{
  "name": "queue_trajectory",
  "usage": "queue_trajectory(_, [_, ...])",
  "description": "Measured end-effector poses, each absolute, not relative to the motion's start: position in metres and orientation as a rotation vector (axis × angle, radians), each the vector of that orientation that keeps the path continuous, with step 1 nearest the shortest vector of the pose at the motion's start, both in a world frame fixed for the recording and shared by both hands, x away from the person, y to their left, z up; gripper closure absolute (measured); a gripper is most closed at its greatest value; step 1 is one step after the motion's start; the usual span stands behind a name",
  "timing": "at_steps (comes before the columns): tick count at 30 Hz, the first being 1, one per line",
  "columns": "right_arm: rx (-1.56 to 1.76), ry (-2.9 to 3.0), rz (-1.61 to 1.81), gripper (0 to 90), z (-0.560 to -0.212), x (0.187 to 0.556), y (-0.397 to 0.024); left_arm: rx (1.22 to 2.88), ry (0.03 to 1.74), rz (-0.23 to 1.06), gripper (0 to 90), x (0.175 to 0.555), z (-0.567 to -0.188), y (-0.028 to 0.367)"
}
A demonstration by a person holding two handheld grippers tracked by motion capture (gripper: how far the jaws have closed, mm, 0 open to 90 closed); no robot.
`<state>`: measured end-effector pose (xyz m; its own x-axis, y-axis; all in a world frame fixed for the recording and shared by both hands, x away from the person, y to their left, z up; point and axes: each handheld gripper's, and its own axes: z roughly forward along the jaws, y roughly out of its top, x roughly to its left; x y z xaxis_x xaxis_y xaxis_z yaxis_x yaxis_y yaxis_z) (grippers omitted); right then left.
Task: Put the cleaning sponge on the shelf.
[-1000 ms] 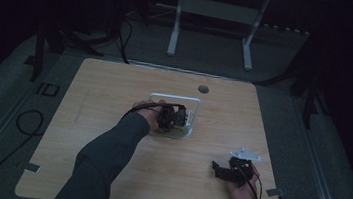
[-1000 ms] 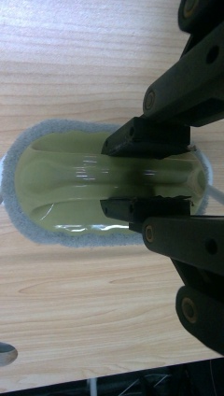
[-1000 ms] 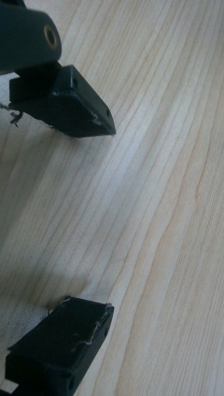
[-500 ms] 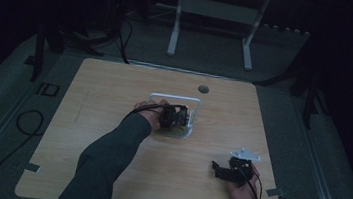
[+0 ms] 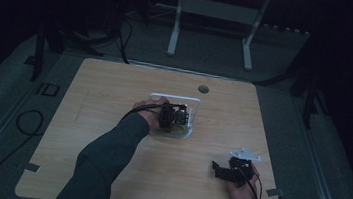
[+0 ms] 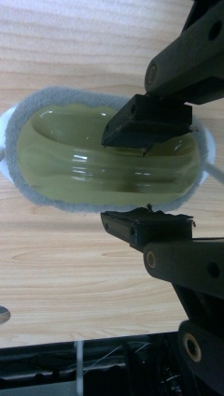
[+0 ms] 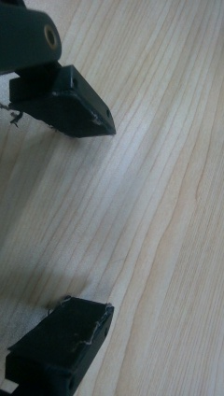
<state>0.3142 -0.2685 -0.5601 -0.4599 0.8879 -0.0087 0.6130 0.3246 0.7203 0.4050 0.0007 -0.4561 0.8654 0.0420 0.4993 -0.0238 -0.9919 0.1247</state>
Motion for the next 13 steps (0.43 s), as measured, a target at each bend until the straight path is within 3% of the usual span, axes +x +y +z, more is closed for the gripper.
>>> queue_trajectory(13, [1.324, 2.192, 0.925, 11.8, -0.560, 0.314, -0.269, 2.790, 0.081, 0.715, 51.1, 0.375, -0.420, 0.031])
